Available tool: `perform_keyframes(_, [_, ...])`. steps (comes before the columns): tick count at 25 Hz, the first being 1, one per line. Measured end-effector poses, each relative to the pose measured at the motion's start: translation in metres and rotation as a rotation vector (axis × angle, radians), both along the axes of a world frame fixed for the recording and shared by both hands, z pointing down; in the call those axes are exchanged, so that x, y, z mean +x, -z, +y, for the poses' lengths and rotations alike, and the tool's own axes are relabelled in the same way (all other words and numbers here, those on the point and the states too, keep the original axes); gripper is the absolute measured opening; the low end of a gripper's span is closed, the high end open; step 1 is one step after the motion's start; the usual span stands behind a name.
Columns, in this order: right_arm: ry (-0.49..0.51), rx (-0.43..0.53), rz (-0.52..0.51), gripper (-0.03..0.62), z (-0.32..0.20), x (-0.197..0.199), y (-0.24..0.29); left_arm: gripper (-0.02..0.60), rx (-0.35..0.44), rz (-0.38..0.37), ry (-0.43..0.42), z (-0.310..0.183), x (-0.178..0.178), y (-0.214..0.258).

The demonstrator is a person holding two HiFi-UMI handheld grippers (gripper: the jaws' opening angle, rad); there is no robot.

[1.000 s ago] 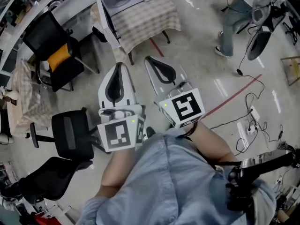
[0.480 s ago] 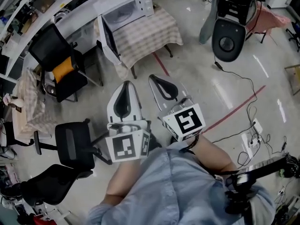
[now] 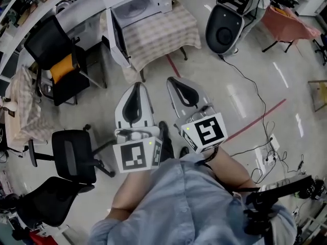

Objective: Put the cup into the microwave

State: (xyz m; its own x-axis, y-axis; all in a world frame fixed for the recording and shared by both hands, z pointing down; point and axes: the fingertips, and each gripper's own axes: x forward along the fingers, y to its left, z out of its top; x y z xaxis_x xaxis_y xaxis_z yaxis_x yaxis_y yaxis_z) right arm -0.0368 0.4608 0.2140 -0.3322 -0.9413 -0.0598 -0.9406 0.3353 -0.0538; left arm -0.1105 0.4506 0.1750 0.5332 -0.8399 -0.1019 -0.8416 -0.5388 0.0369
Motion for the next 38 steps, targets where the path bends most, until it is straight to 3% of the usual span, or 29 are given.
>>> perform_keyframes(13, [0.0, -0.027, -0.005, 0.002, -0.132, -0.024, -0.001, 0.006, -0.009, 0.023, -0.01, -0.132, -0.021, 0.003])
perform_keyframes(26, [-0.007, -0.012, 0.012, 0.002, -0.216, -0.045, 0.014, 0.006, 0.014, 0.059, -0.024, -0.216, -0.042, 0.014])
perform_keyframes(38, [-0.008, -0.01, 0.01, 0.002, -0.27, -0.019, 0.008, 0.006, -0.011, 0.033, -0.029, -0.269, -0.015, 0.001])
